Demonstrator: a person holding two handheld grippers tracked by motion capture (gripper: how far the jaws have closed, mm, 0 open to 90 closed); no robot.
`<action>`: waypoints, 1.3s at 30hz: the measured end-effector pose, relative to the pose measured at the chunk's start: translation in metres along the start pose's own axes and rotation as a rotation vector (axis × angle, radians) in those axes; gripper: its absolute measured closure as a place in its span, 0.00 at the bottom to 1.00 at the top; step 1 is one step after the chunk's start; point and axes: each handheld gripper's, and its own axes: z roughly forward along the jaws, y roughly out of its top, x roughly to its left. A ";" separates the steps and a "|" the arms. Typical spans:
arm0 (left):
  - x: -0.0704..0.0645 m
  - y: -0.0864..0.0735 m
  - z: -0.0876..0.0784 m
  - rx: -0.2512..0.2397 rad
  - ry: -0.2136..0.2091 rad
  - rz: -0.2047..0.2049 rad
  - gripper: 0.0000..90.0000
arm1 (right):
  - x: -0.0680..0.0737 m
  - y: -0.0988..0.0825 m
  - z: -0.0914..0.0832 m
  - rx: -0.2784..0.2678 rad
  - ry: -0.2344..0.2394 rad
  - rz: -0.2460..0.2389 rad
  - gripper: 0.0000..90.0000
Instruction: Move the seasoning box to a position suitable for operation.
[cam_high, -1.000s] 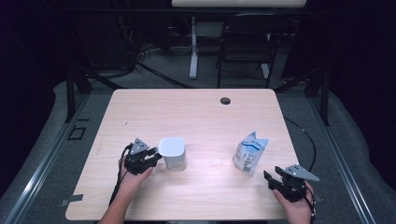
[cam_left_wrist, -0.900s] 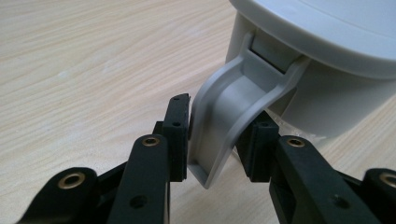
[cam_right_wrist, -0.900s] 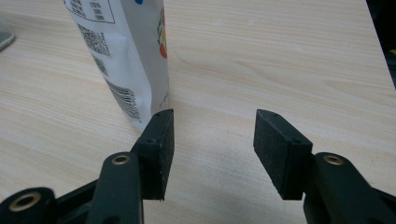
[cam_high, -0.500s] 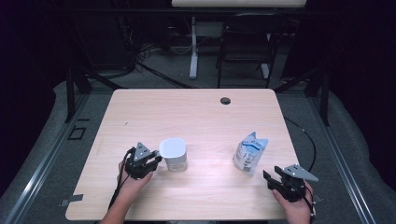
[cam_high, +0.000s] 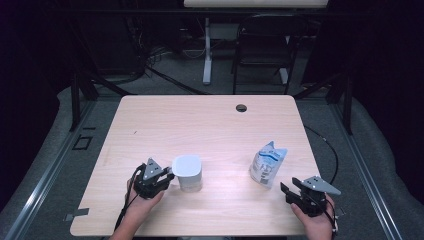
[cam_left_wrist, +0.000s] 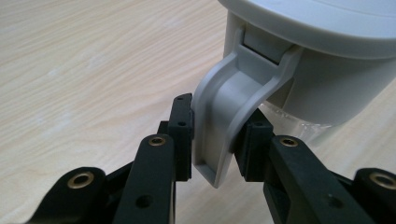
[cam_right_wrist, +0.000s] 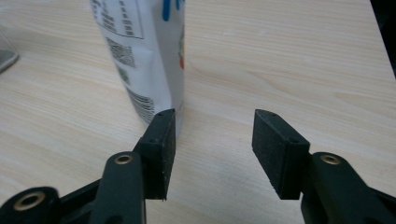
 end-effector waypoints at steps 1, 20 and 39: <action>-0.002 -0.001 -0.001 -0.001 -0.002 0.003 0.79 | 0.003 0.001 -0.001 0.000 0.012 -0.014 0.58; -0.029 -0.006 -0.008 0.006 -0.051 0.021 0.78 | 0.030 0.015 -0.016 -0.014 0.103 -0.163 0.81; -0.021 -0.007 -0.033 -0.014 -0.071 -0.021 0.60 | 0.036 0.012 -0.009 0.005 0.153 -0.162 0.75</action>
